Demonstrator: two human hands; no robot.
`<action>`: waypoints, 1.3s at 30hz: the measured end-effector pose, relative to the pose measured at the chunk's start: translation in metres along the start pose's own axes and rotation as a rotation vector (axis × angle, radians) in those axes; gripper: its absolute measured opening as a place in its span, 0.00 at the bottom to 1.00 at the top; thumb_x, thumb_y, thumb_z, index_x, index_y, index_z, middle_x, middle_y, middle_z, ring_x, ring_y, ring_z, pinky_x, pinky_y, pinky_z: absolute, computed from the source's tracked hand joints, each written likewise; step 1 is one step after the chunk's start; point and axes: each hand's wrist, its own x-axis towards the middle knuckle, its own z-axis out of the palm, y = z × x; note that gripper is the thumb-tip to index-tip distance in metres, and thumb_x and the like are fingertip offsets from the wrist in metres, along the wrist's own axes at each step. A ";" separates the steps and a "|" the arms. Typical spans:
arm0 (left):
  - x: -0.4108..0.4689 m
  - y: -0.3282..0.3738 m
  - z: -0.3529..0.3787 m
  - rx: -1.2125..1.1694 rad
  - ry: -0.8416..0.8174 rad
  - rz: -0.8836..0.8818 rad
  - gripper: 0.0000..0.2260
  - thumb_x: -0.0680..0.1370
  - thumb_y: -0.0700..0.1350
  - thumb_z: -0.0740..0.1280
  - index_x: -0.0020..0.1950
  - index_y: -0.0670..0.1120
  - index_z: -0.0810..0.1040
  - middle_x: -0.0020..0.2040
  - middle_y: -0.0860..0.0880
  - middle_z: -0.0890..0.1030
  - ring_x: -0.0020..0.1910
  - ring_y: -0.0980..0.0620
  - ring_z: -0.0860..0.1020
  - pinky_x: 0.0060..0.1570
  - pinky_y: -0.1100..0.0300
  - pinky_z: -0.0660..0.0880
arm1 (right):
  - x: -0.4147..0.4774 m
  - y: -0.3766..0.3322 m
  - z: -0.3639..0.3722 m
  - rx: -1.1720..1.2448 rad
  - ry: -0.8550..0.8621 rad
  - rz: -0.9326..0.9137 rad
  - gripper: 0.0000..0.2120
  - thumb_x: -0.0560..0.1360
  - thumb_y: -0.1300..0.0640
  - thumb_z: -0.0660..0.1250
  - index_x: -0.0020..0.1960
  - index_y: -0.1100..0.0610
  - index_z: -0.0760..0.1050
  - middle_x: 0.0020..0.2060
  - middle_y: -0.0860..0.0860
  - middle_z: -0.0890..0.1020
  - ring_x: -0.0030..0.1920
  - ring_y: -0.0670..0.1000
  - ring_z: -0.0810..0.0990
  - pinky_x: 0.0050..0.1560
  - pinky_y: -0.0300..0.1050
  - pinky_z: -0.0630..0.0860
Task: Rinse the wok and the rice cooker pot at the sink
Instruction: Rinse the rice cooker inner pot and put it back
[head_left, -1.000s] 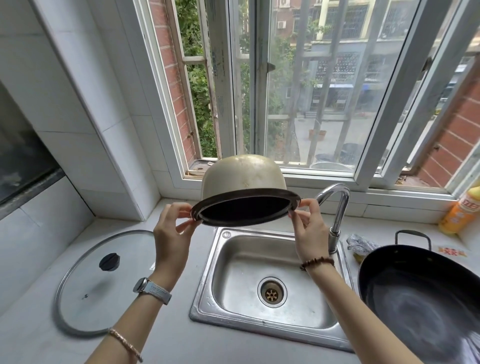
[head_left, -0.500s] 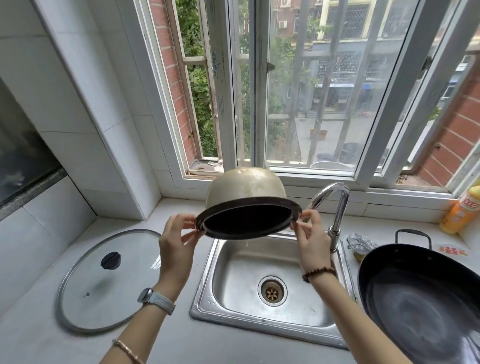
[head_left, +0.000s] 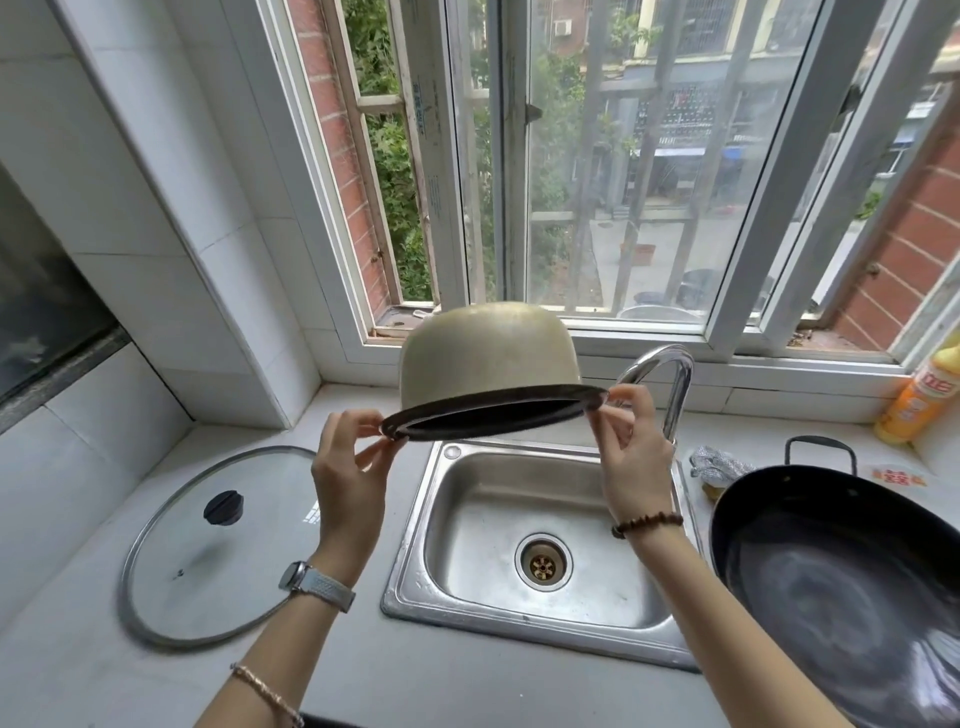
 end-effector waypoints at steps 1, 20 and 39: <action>0.001 0.002 0.000 -0.005 0.006 0.006 0.13 0.72 0.33 0.73 0.49 0.45 0.75 0.46 0.47 0.75 0.48 0.63 0.76 0.46 0.72 0.77 | 0.001 -0.004 -0.002 0.016 0.018 -0.018 0.06 0.78 0.55 0.66 0.51 0.51 0.69 0.43 0.53 0.83 0.38 0.41 0.80 0.35 0.21 0.69; 0.002 -0.009 -0.028 -0.209 -0.239 -0.449 0.19 0.71 0.33 0.74 0.58 0.49 0.81 0.48 0.44 0.84 0.49 0.46 0.83 0.48 0.56 0.80 | 0.016 0.023 0.001 -0.159 -0.244 0.138 0.08 0.75 0.48 0.69 0.49 0.51 0.75 0.34 0.52 0.82 0.37 0.51 0.83 0.42 0.46 0.79; 0.001 -0.021 -0.063 -0.516 -0.655 -0.704 0.09 0.74 0.31 0.69 0.53 0.39 0.81 0.44 0.42 0.84 0.42 0.52 0.84 0.43 0.65 0.80 | -0.081 -0.020 -0.015 -0.039 -0.092 0.503 0.12 0.79 0.55 0.64 0.39 0.53 0.80 0.31 0.48 0.81 0.32 0.46 0.78 0.39 0.42 0.79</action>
